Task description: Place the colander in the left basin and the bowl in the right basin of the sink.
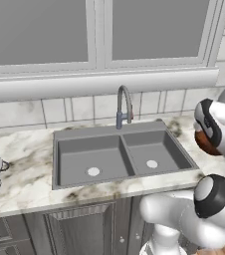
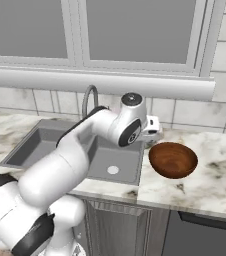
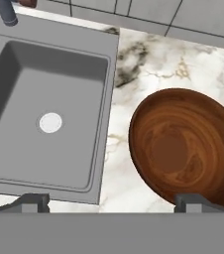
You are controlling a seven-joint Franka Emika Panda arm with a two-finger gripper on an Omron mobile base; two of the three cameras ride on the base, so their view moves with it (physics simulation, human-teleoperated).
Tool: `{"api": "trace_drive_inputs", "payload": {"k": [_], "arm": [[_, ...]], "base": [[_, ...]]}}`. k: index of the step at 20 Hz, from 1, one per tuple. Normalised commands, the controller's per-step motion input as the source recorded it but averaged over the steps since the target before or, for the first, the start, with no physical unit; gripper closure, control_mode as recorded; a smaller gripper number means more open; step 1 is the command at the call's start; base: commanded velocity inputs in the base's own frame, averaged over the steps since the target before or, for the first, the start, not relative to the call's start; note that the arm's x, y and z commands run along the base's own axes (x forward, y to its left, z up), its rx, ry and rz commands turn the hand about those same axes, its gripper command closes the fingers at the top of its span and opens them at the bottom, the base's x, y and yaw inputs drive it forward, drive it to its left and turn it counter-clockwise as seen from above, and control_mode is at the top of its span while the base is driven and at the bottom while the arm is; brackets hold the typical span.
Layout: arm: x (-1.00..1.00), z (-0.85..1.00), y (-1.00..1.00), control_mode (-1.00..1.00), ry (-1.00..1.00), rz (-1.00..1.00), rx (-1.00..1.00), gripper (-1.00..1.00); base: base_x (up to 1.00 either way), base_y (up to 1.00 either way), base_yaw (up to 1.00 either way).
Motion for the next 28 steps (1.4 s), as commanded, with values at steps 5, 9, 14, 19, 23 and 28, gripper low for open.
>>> {"api": "trace_drive_inputs", "payload": {"k": [5, 9, 14, 19, 23, 28], "arm": [[0.08, -0.17, -0.16, -1.00, 0.09, 0.00, 0.00, -1.00], [0.17, -0.31, -0.16, -1.00, 0.04, 0.00, 0.00, -1.00], [0.23, -0.27, -0.17, -1.00, 0.04, 0.00, 0.00, -1.00], [0.13, -0.20, -0.18, -1.00, 0.05, 0.00, 0.00, -1.00], [0.11, -0.21, -0.16, -1.00, 0.05, 0.00, 0.00, -1.00], [0.14, -0.21, -0.10, -1.00, 0.04, 0.00, 0.00, -1.00]], "base": [[0.00, 0.00, 0.00], [0.00, 0.00, 0.00], [0.00, 0.00, 0.00], [0.00, 0.00, 0.00], [0.00, 0.00, 0.00], [0.00, 0.00, 0.00]]}}
